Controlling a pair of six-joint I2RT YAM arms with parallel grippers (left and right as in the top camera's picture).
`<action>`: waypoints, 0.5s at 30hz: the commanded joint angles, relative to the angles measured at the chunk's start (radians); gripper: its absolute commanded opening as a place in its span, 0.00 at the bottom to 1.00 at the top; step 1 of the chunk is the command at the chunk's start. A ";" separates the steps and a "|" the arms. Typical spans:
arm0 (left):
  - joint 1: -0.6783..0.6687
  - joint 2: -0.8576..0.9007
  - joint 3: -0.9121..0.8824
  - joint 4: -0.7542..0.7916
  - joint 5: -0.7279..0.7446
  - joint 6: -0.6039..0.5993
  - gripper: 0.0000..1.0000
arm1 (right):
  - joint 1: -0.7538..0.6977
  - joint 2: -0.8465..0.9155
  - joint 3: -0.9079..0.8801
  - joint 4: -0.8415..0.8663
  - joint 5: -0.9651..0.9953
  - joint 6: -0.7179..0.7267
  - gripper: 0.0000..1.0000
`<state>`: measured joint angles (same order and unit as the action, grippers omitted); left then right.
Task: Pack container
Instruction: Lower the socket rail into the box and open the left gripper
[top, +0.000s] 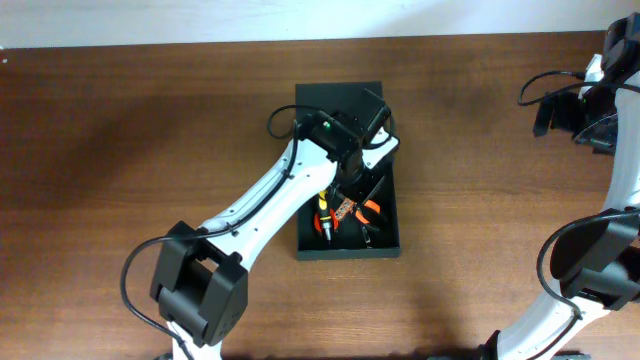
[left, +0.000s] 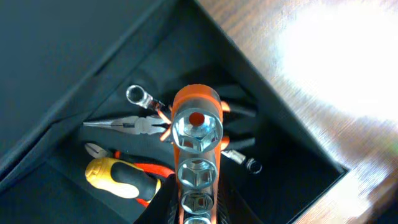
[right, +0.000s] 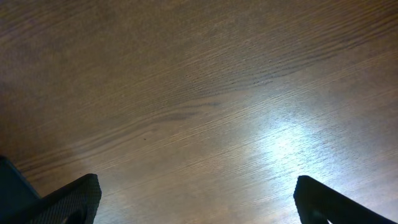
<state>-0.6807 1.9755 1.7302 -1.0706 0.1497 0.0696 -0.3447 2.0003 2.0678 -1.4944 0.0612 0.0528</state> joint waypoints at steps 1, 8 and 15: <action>-0.004 0.042 0.002 -0.020 0.021 0.111 0.16 | -0.003 -0.007 -0.003 0.000 -0.005 0.008 0.99; -0.004 0.087 0.001 -0.064 0.019 0.150 0.19 | -0.003 -0.007 -0.003 0.000 -0.005 0.008 0.99; -0.004 0.087 0.001 -0.078 0.023 0.195 0.19 | -0.003 -0.007 -0.003 0.000 -0.005 0.008 0.99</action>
<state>-0.6807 2.0613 1.7298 -1.1450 0.1505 0.2237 -0.3447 2.0003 2.0678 -1.4944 0.0612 0.0525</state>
